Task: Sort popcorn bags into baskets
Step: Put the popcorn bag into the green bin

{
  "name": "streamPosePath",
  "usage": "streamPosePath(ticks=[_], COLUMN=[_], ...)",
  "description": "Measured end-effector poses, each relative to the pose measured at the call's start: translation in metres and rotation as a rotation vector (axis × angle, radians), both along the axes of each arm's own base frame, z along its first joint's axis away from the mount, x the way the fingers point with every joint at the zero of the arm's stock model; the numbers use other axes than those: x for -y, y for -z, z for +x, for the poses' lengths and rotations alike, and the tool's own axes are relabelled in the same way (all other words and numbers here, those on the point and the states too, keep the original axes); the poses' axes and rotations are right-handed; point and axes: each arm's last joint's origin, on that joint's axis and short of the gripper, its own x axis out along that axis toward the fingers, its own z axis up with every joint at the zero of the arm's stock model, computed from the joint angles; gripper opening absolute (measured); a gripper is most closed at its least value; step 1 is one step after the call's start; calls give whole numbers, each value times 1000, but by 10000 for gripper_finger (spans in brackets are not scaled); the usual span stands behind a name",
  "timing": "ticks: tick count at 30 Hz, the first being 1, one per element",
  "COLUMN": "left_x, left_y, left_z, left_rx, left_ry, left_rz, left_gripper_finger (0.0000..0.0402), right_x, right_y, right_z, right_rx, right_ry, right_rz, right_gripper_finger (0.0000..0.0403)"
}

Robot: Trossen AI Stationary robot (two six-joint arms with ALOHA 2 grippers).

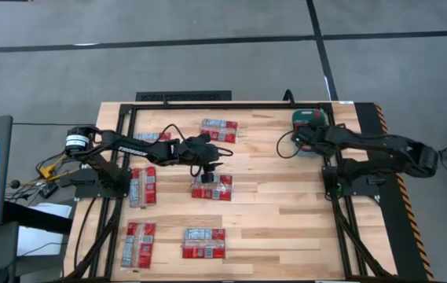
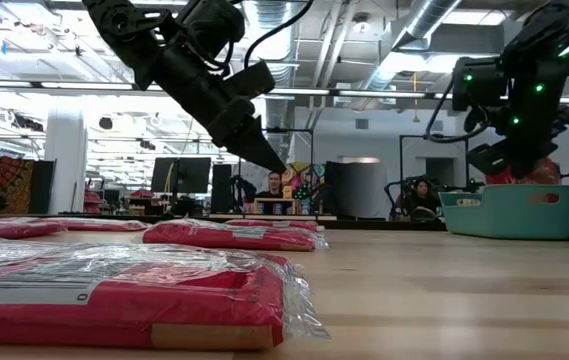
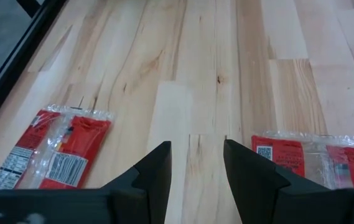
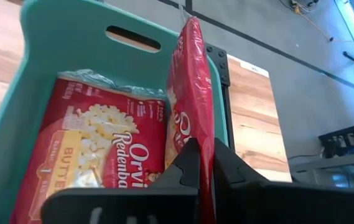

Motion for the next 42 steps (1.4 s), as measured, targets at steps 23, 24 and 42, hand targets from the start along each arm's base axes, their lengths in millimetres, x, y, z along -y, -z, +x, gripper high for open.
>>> streamPosePath(ticks=[23,24,42], left_x=[0,0,0], left_y=[2,2,2], left_z=[-1,-1,-1], left_rx=[-19,-21,-19], left_ry=[-5,-5,-10], left_rz=[-11,-11,-19], left_gripper_finger=[138,138,138], right_x=[3,3,6], right_y=[-1,-1,-1], right_z=[-11,-13,-16], right_rx=[39,48,74], right_ry=[134,155,217], right_rz=[-26,-32,-56], right_gripper_finger=[52,52,174])
